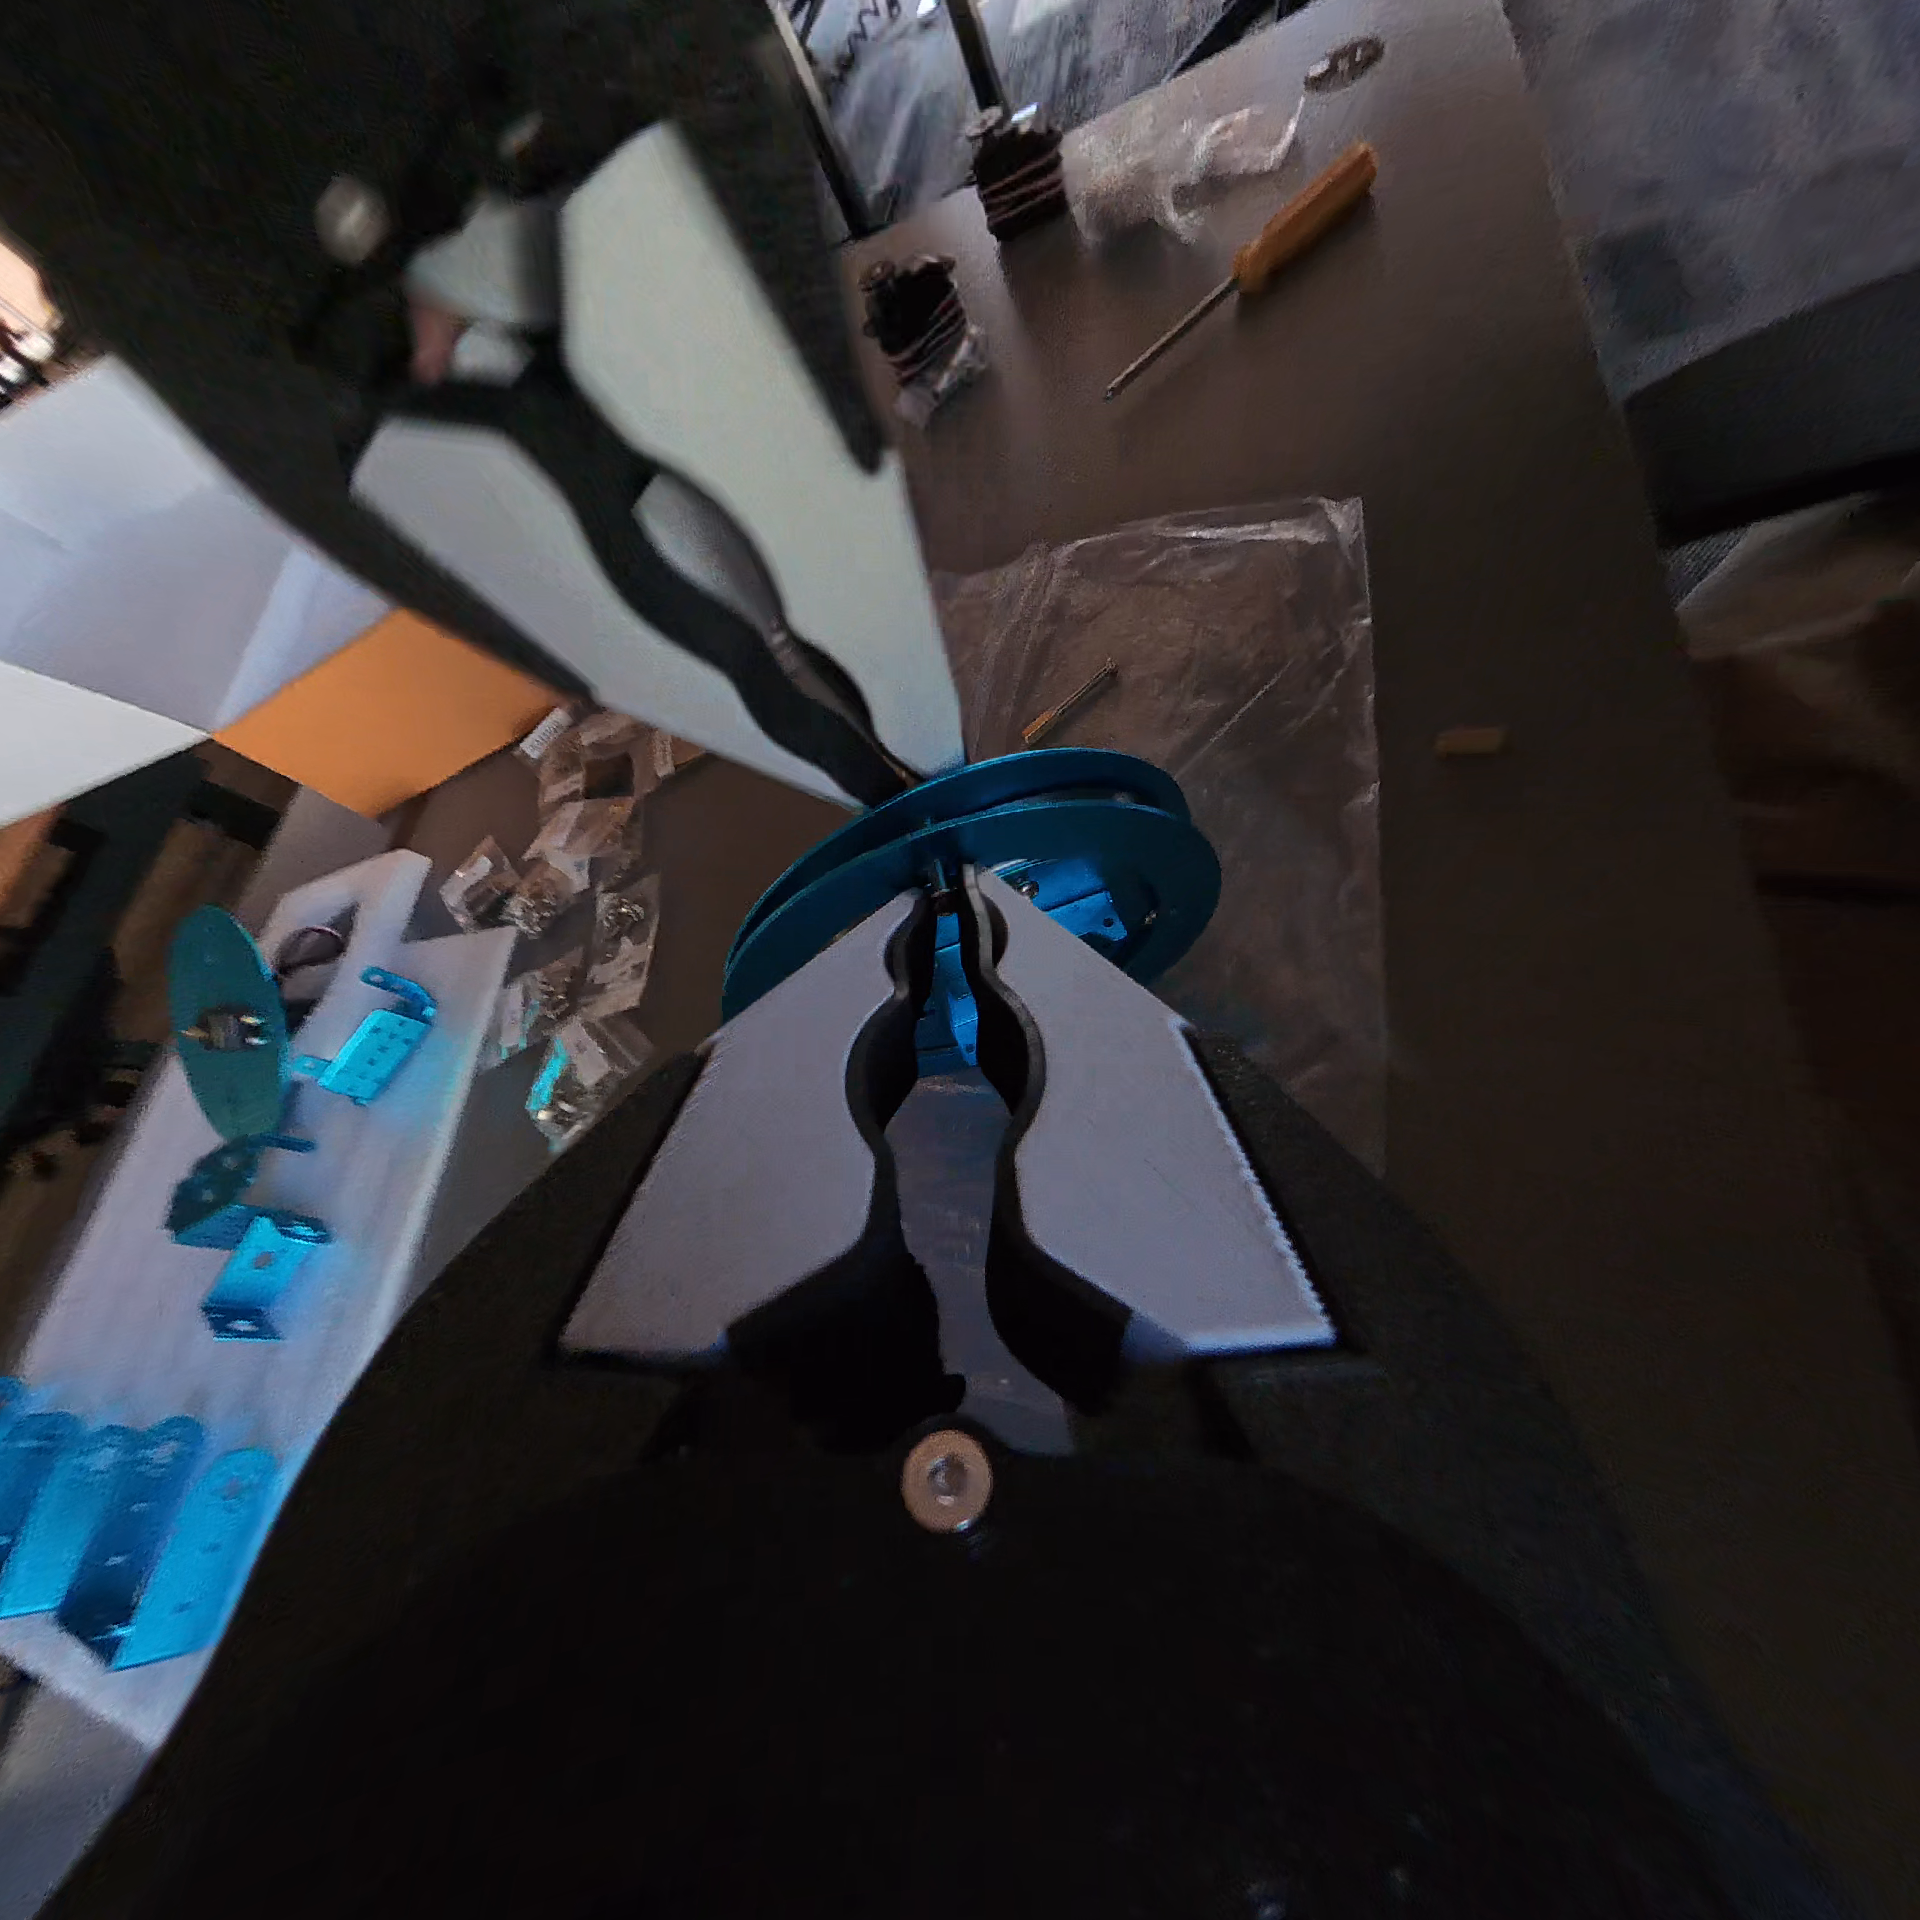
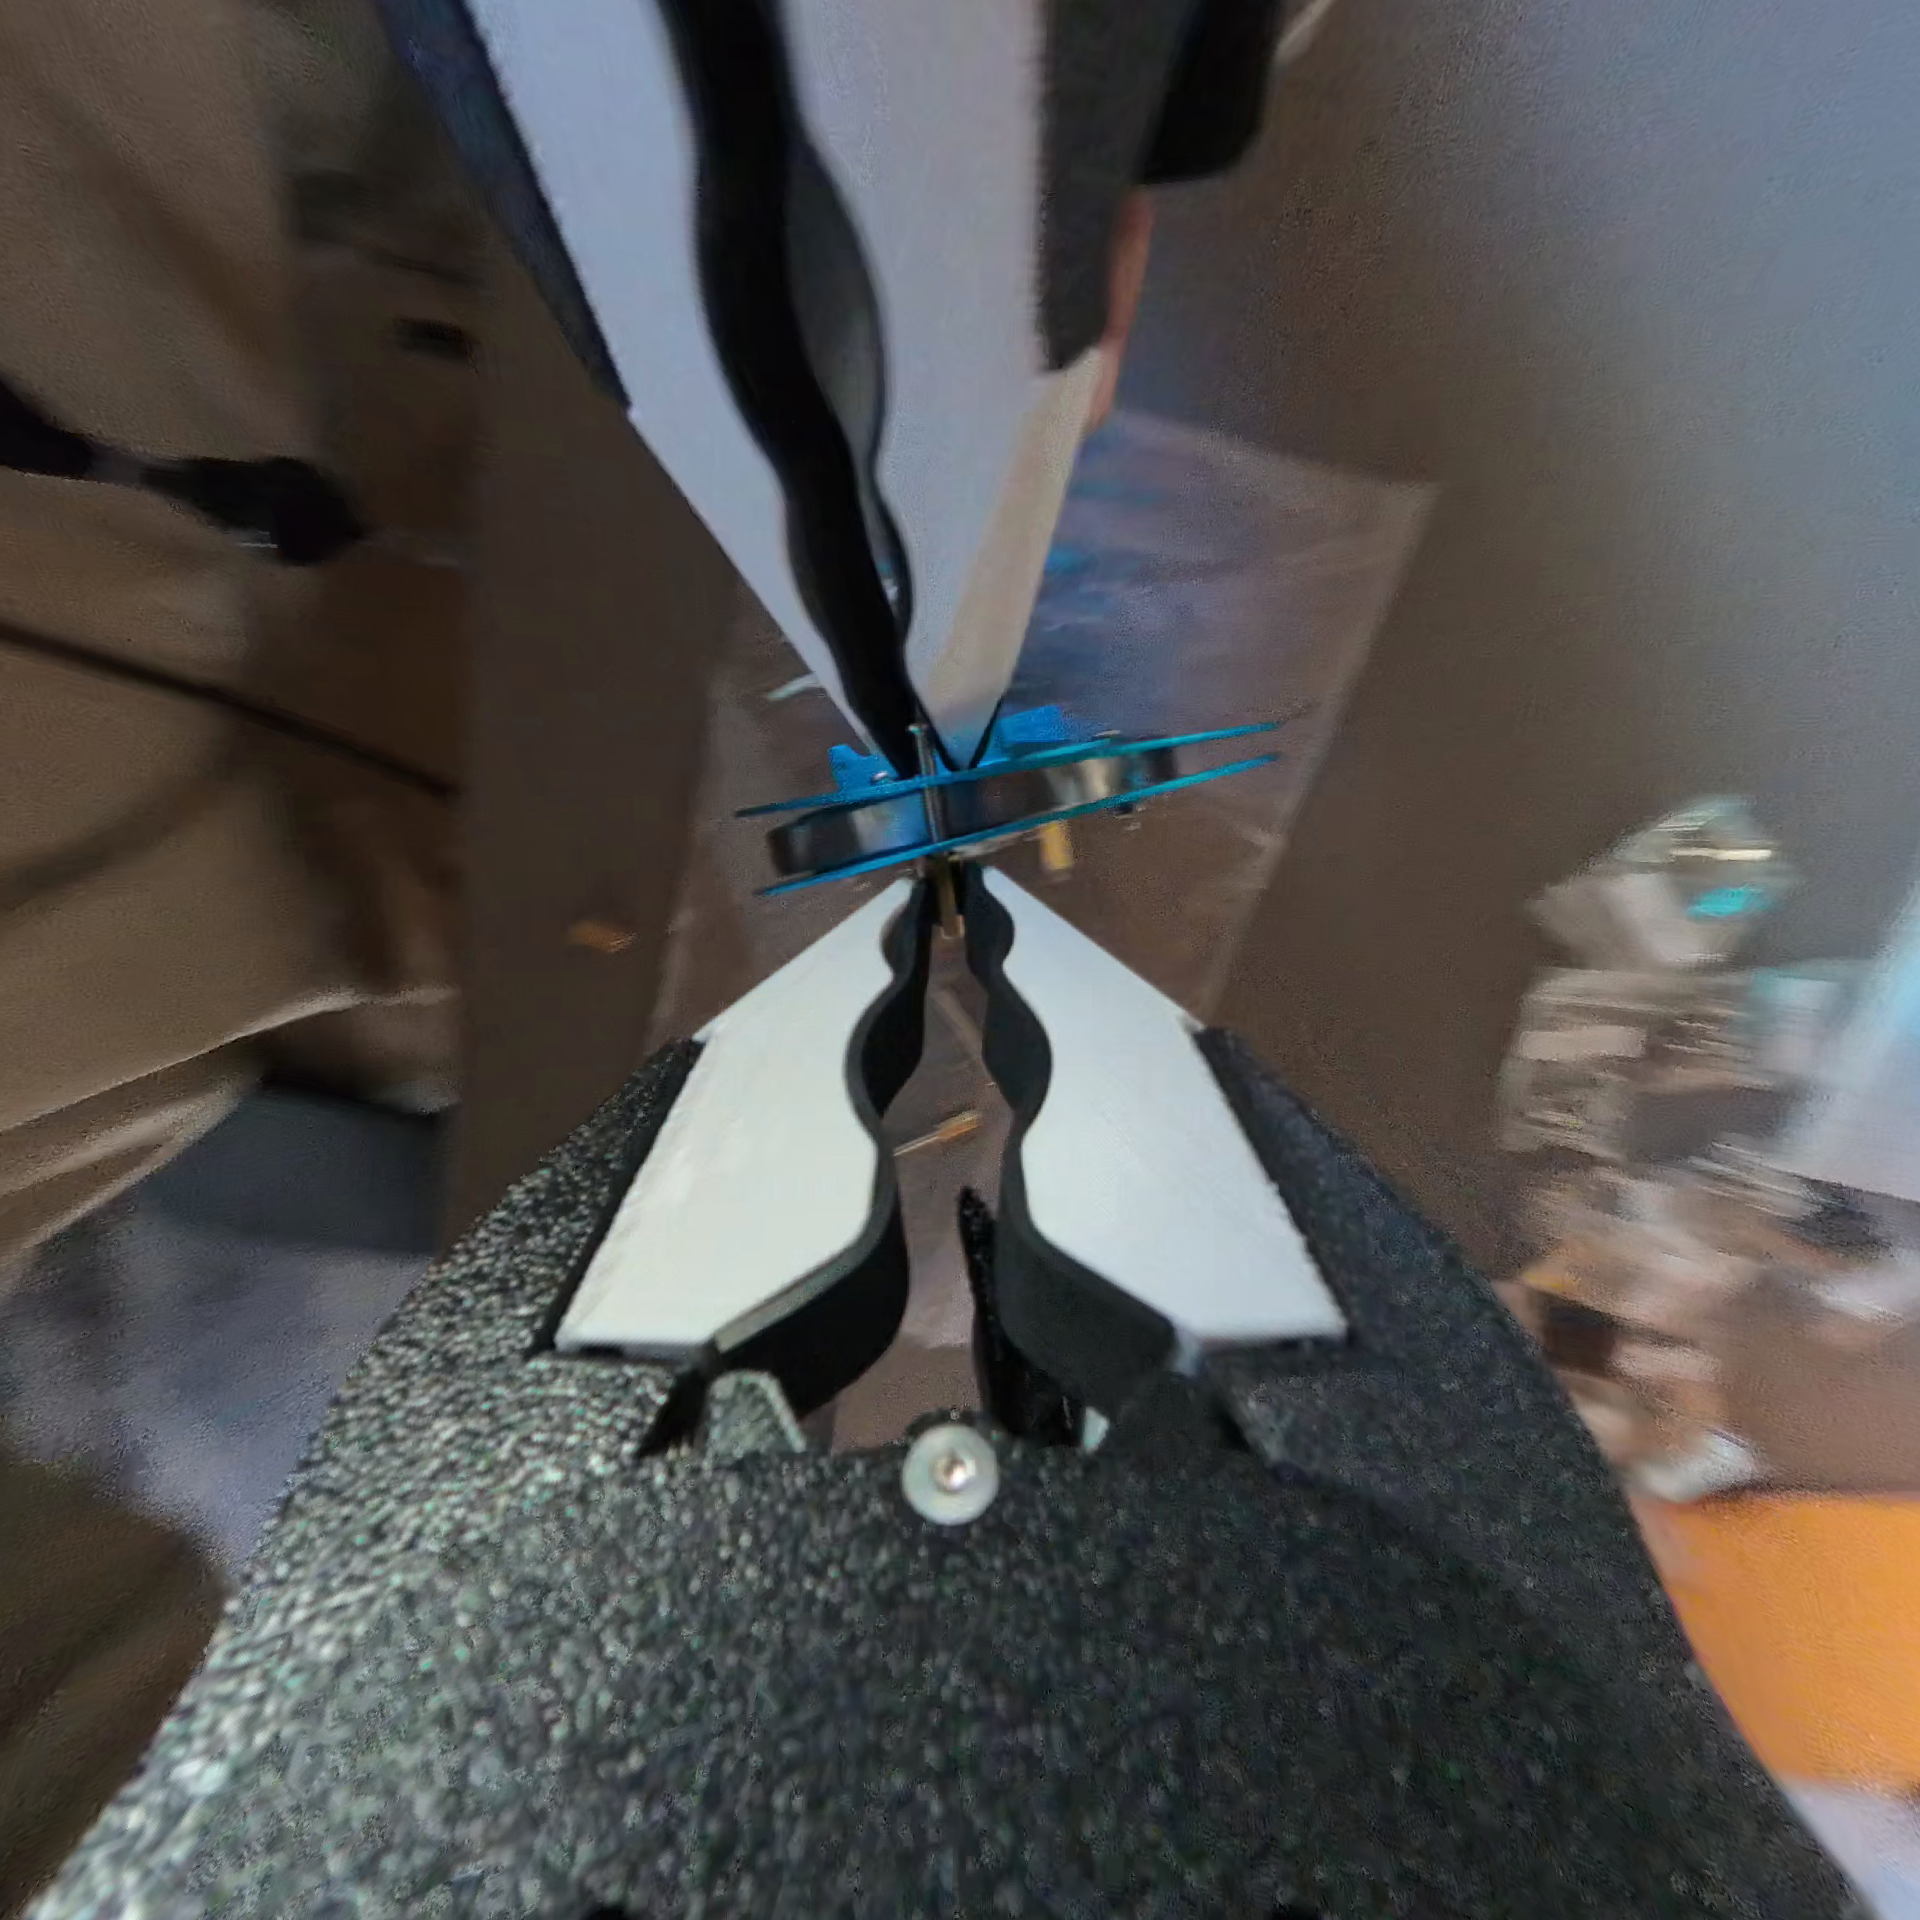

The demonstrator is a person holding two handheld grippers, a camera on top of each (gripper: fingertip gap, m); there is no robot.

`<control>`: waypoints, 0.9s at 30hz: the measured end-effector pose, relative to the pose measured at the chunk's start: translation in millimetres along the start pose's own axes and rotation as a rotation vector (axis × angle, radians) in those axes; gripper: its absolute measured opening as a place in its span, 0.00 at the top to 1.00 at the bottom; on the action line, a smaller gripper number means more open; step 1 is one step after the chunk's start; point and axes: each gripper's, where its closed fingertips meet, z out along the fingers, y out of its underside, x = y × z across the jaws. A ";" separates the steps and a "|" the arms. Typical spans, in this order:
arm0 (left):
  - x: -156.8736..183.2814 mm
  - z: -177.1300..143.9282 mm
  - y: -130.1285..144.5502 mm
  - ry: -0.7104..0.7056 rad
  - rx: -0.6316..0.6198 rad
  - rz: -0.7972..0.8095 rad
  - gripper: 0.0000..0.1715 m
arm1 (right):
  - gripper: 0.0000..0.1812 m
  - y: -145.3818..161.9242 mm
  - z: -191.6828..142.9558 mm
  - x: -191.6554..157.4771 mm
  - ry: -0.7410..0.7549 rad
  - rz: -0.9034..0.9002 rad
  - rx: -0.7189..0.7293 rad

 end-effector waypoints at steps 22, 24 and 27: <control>2.3 -3.2 -1.1 0.275 0.101 -0.464 0.99 | 0.78 -3.4 -19.3 3.3 0.657 -0.128 0.231; 1.2 -4.0 -1.8 0.360 0.122 -0.605 0.99 | 0.80 0.5 -19.4 2.6 0.953 -0.263 0.143; 0.8 -5.3 -3.5 0.475 0.162 -0.794 0.99 | 0.83 7.0 -16.8 8.2 1.279 -0.446 -0.053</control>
